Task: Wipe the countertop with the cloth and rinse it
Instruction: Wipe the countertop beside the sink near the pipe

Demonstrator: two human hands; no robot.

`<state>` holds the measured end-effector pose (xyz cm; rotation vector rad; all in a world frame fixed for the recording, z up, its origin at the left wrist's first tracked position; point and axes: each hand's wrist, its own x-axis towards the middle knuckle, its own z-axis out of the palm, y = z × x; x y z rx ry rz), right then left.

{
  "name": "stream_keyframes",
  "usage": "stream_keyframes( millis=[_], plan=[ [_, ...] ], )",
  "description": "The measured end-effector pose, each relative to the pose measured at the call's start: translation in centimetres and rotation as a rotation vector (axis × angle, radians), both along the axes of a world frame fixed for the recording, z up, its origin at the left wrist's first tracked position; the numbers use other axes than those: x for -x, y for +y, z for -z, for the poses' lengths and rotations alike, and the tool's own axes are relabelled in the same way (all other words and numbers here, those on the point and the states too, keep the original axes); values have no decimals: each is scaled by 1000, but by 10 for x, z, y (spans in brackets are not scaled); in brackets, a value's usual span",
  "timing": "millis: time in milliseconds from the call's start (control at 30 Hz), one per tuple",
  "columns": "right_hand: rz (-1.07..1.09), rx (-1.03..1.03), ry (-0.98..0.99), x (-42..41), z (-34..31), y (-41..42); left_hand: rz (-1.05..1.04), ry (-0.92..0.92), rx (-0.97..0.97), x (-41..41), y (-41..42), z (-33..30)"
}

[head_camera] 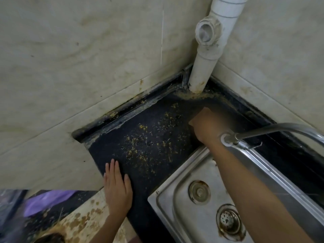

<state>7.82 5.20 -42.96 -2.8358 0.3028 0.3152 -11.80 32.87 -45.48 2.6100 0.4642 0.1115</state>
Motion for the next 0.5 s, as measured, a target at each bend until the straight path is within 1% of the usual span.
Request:
stream_keyframes(
  millis=[167, 233, 300, 433, 500],
  plan=[
    [56, 59, -1, -13, 14, 5, 8, 32, -70, -2, -2, 2],
    [19, 61, 17, -5, 13, 8, 5, 53, -91, -2, -1, 3],
    [-115, 59, 38, 17, 12, 22, 9, 63, -101, -2, -1, 4],
    [-531, 134, 17, 76, 9, 52, 14, 67, -98, -1, -1, 2],
    [-564, 131, 29, 66, 10, 38, 17, 72, -101, -1, -1, 2]
  ],
)
